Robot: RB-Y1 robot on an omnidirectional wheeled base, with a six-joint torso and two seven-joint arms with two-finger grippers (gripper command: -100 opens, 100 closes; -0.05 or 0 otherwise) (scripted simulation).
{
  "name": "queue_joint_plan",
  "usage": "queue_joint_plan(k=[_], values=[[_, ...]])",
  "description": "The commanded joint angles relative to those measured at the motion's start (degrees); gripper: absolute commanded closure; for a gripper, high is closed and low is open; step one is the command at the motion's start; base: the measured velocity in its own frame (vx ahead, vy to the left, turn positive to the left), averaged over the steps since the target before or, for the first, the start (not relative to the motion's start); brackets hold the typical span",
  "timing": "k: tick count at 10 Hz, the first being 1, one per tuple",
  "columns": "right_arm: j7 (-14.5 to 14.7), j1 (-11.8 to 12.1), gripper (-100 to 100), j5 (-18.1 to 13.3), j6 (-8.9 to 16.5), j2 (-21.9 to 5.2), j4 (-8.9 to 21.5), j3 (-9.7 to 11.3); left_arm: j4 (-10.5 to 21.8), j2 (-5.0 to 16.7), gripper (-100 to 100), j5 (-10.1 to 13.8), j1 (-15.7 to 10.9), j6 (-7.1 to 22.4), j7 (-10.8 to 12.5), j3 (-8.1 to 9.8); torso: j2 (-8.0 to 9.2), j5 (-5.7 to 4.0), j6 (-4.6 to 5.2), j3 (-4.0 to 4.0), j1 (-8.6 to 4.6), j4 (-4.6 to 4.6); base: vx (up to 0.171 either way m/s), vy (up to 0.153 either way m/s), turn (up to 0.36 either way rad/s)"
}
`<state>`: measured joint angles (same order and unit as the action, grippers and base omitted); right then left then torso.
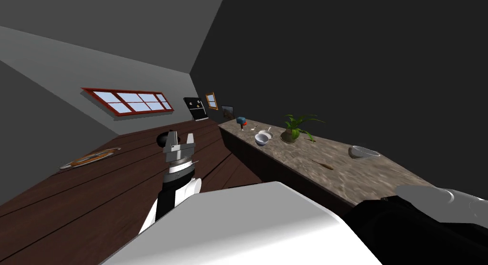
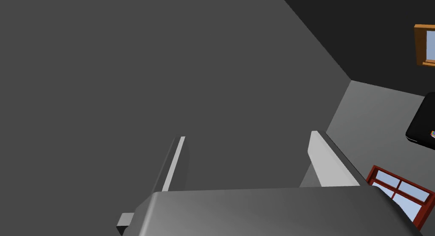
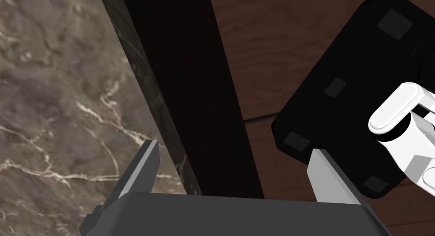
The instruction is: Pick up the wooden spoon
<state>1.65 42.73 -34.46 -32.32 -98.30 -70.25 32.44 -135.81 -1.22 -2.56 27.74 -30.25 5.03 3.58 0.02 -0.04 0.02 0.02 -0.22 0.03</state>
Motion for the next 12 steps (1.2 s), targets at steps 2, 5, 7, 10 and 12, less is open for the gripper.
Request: queue_joint_plan(k=[2, 5, 7, 10, 12], values=[[0.82, -1.69, -100, 0.01, 1.30, -1.57, 1.47, 1.02, 0.00, 0.00, 0, 0.00, 0.01, 0.00, 0.00, 0.01, -0.05, -0.02, 0.03, -0.03, -0.14, -0.01, 0.032, -0.091, 0.173], [1.06, -6.19, -100, -0.44, 3.01, -2.50, 3.36, 2.87, 0.00, 0.01, 0, 0.00, 0.01, 0.00, 0.00, 0.01, -0.15, -0.11, 0.07, -0.09, -0.31, -0.03, 0.052, -0.122, 0.197], [1.11, -7.69, -100, -0.50, 3.52, -2.34, 3.72, 3.34, 0.00, 0.00, 0, 0.00, 0.01, 0.00, 0.00, 0.01, -0.02, -0.07, 0.12, -0.01, -0.14, 0.00, 0.015, -0.079, 0.090], [1.20, -10.95, -100, -0.49, 4.65, -1.11, 4.04, 4.40, 0.00, 0.01, 0, 0.00, 0.01, 0.00, 0.00, 0.01, -0.03, -0.11, 0.08, -0.01, -0.35, 0.00, 0.030, -0.139, 0.152], [1.33, -10.22, 0, -0.25, 4.44, -1.54, 3.96, 4.11, 0.00, 0.00, 0, 0.00, 0.02, 0.00, 0.00, 0.01, -0.03, -0.08, 0.14, -0.02, -0.12, -0.01, 0.012, -0.039, 0.020]])
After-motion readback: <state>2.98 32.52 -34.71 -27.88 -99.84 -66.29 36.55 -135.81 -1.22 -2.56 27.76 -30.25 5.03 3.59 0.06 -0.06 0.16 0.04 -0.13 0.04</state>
